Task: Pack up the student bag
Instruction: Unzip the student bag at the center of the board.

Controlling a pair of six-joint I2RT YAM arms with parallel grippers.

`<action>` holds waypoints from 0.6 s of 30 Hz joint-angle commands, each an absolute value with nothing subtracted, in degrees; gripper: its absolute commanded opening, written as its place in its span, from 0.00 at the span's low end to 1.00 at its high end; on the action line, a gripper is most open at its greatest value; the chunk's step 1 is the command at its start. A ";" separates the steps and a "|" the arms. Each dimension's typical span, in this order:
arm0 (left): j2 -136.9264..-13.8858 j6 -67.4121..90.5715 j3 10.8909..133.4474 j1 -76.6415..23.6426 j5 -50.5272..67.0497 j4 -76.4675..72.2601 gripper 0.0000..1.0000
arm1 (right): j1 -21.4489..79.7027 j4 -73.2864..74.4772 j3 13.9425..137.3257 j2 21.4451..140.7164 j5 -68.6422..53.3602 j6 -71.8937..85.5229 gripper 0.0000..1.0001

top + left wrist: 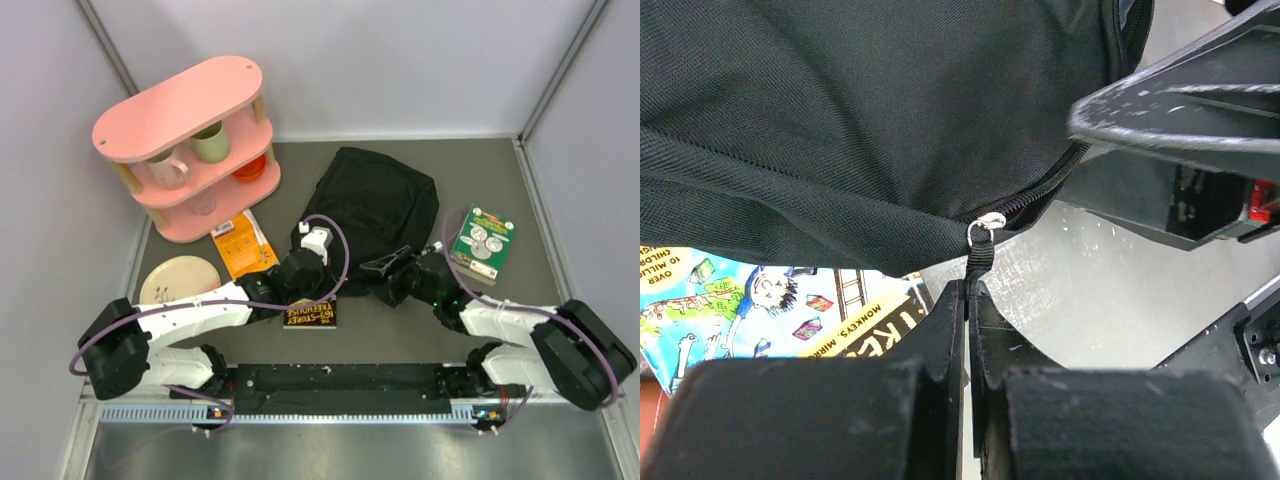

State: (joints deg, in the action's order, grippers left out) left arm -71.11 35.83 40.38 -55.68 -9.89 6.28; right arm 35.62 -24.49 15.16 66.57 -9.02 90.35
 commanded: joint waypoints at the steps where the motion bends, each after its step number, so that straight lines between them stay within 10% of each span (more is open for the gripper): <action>1: -70.14 35.95 40.43 -55.72 -9.67 3.69 0.00 | 37.00 -34.00 19.33 72.41 -8.08 95.18 0.63; 9: -68.30 35.51 40.96 -55.81 -14.22 7.63 0.00 | 36.92 -39.29 16.35 75.33 -6.77 93.00 0.03; 18: -61.70 32.26 39.37 -55.28 -30.48 13.09 0.00 | 24.79 -15.52 20.81 67.86 -9.49 70.51 0.00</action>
State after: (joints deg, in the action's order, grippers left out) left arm -64.03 35.73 39.59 -56.21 -18.94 7.70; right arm 30.63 -29.30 17.43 70.61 -14.17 84.51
